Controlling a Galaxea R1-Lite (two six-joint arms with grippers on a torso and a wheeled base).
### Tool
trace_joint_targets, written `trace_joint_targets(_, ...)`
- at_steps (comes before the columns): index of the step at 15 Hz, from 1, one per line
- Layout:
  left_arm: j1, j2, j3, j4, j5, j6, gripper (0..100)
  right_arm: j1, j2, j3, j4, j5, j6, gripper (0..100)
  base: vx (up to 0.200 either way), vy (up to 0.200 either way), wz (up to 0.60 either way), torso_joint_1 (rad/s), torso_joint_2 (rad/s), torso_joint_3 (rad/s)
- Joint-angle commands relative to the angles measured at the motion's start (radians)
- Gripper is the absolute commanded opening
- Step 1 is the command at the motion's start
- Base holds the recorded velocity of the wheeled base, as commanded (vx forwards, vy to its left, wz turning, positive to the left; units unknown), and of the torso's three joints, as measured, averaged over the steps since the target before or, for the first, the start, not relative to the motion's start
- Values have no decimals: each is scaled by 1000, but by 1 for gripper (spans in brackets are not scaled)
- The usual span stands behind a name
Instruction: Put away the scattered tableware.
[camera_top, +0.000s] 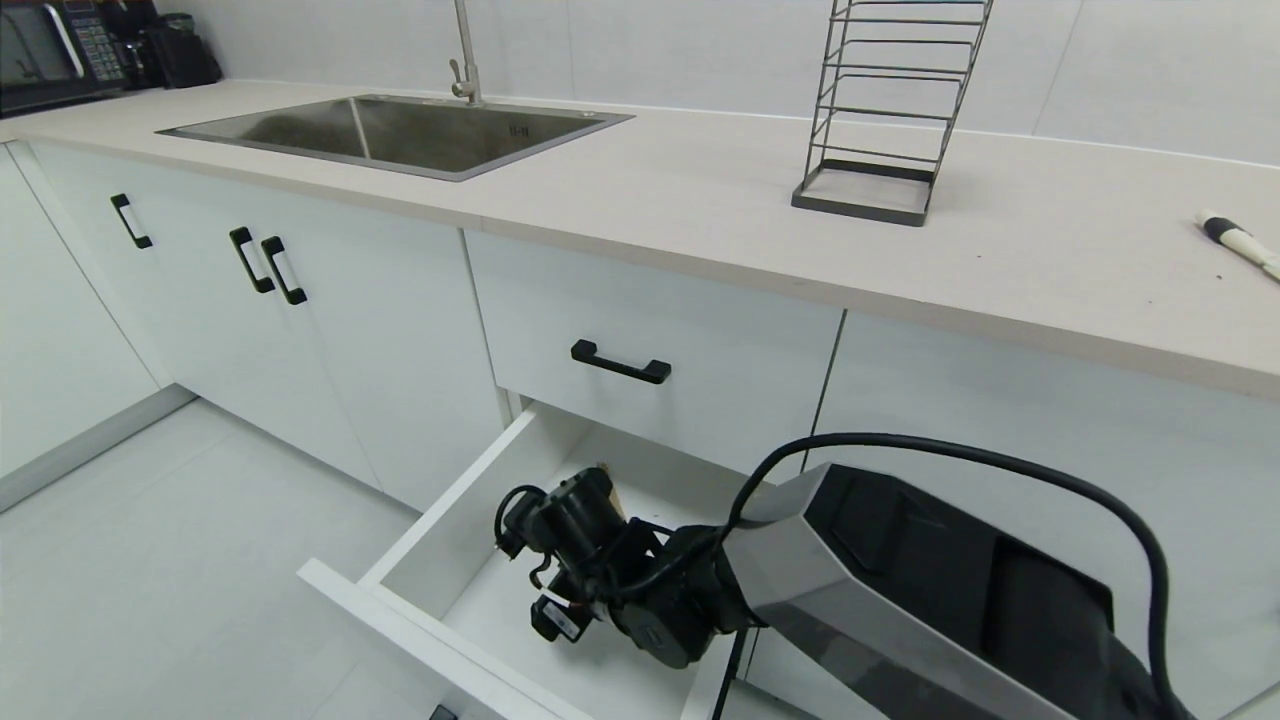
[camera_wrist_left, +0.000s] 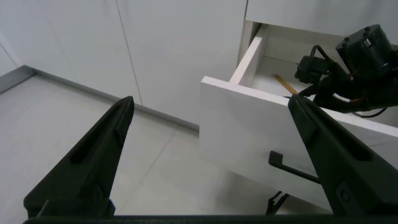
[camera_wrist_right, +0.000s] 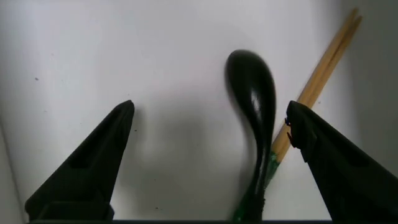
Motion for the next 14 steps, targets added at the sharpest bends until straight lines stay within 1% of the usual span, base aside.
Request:
trace_joint_targets(1, 0, 1, 0, 0, -1, 0, 100, 23, -125, 12, 14, 2, 6, 100, 0, 0, 0, 0, 0, 0)
trace_joint_targets(2, 0, 1, 0, 0, 1, 0, 100, 30, -154, 12, 31, 3, 9, 100, 0, 0, 0, 0, 0, 0)
trace_joint_targets(3, 0, 1, 0, 0, -1, 0, 100, 73, -262, 30, 101, 25, 84, 100, 0, 0, 0, 0, 0, 0)
trace_joint_targets(5, 0, 1, 0, 0, -1, 0, 100, 139, -415, 92, 169, 83, 222, 100, 0, 0, 0, 0, 0, 0)
trace_joint_targets(7, 0, 1, 0, 0, -1, 0, 100, 173, -559, 193, 164, 84, 318, 100, 0, 0, 0, 0, 0, 0)
trace_joint_targets(8, 0, 1, 0, 0, -1, 0, 100, 178, -599, 236, 163, 81, 337, 100, 0, 0, 0, 0, 0, 0)
trace_joint_targets(9, 0, 1, 0, 0, -1, 0, 100, 179, -708, 401, 128, 81, 338, 100, 0, 0, 0, 0, 0, 0)
trace_joint_targets(10, 0, 1, 0, 0, -1, 0, 100, 179, -782, 564, 37, 86, 325, 100, 0, 0, 0, 0, 0, 0)
trace_joint_targets(11, 0, 1, 0, 0, -1, 0, 100, 179, -843, 707, -80, 89, 302, 100, 0, 0, 0, 0, 0, 0)
trace_joint_targets(12, 0, 1, 0, 0, -1, 0, 100, 179, -909, 862, -225, 101, 277, 100, 0, 0, 0, 0, 0, 0)
trace_joint_targets(13, 0, 1, 0, 0, -1, 0, 100, 173, -963, 977, -310, 138, 263, 100, 0, 0, 0, 0, 0, 0)
trace_joint_targets(14, 0, 1, 0, 0, -1, 0, 100, 162, -1041, 1067, -333, 170, 226, 100, 0, 0, 0, 0, 0, 0)
